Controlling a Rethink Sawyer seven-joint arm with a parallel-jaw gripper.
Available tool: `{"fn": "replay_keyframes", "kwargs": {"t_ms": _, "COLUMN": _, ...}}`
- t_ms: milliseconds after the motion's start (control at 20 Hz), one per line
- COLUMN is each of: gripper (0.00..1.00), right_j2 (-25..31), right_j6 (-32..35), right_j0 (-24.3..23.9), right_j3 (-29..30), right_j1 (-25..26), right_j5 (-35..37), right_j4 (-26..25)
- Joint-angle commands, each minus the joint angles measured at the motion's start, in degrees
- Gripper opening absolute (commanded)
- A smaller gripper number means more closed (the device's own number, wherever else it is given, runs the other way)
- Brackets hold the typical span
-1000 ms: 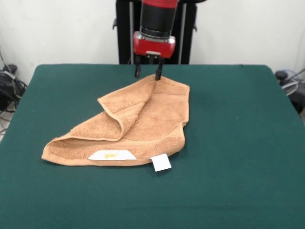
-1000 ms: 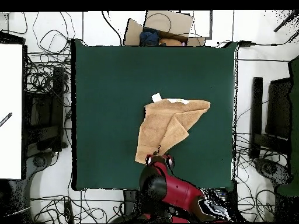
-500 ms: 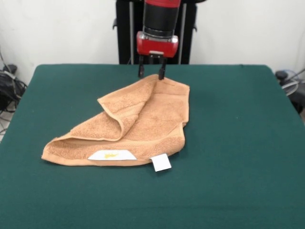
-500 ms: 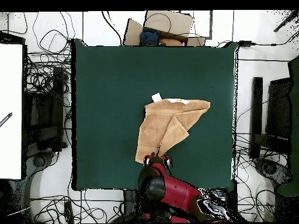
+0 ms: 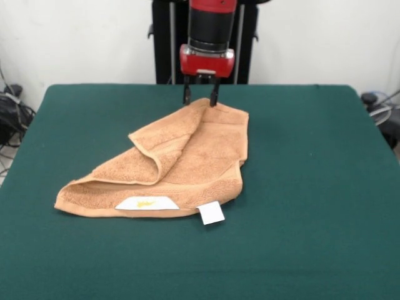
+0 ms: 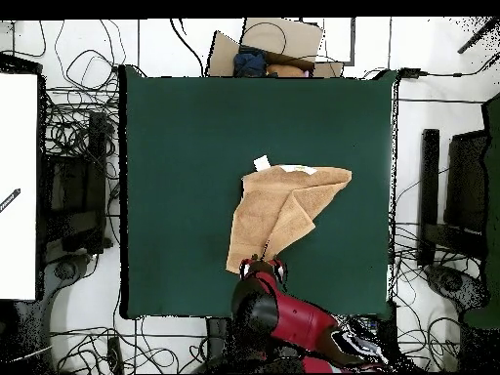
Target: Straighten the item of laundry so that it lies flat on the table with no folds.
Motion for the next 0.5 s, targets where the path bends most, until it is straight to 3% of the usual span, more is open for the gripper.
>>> {"fn": "replay_keyframes", "kwargs": {"t_ms": 50, "gripper": 1.00, "right_j2": 6.8, "right_j6": 10.3, "right_j0": -1.8, "right_j3": -6.6, "right_j1": 3.9, "right_j5": 6.6, "right_j4": -0.2}}
{"fn": "replay_keyframes", "kwargs": {"t_ms": 500, "gripper": 1.00, "right_j2": 7.3, "right_j6": 8.8, "right_j0": -2.5, "right_j3": -8.6, "right_j1": 3.5, "right_j5": 9.1, "right_j4": 0.2}}
